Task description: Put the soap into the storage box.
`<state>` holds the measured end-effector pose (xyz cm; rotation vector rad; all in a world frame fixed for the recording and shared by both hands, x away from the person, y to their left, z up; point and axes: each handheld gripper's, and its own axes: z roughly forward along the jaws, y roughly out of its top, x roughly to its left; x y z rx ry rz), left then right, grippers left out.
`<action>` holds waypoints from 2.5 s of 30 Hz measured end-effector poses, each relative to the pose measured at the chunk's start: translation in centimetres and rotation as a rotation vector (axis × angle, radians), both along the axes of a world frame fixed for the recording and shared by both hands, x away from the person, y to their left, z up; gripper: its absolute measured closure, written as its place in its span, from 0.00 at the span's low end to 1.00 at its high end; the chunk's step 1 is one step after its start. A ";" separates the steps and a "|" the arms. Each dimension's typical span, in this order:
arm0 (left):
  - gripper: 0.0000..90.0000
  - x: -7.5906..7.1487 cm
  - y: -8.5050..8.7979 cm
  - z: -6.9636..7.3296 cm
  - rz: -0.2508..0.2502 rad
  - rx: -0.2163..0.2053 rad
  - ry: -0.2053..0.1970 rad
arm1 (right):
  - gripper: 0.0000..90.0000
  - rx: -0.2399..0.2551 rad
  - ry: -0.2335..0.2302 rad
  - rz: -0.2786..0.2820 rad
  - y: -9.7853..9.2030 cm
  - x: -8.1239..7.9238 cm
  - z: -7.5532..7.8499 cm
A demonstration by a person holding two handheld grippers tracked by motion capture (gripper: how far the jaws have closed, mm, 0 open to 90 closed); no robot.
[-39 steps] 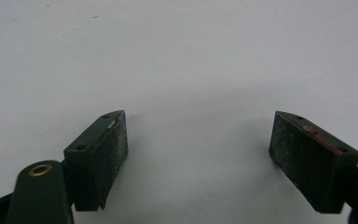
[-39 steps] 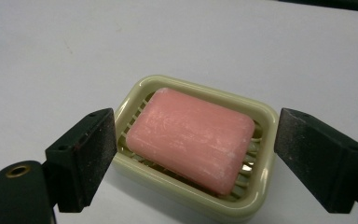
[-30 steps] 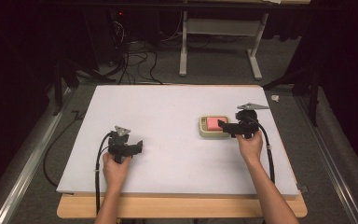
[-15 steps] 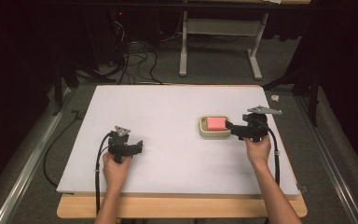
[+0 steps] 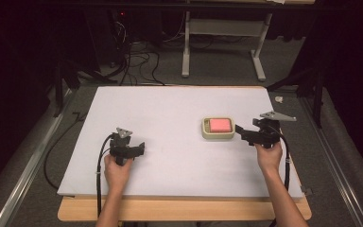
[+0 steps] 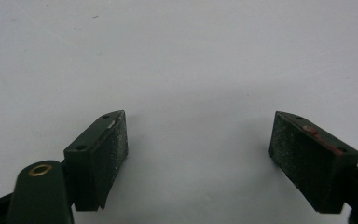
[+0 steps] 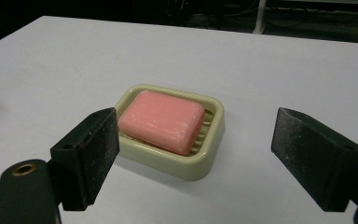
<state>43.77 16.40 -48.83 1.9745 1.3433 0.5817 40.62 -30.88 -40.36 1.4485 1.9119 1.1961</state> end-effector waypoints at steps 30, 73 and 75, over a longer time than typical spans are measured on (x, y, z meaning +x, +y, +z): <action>0.22 0.0 0.0 0.0 0.000 0.001 0.000 | 0.18 0.075 -0.033 -0.011 -1.8 -4.1 -0.7; 0.22 0.0 0.0 0.0 0.000 0.001 -0.001 | 0.18 0.040 0.047 0.050 0.3 -6.2 -4.6; 0.22 0.0 0.0 0.0 0.000 0.002 -0.001 | 0.18 0.036 0.055 0.052 0.4 -6.2 -4.8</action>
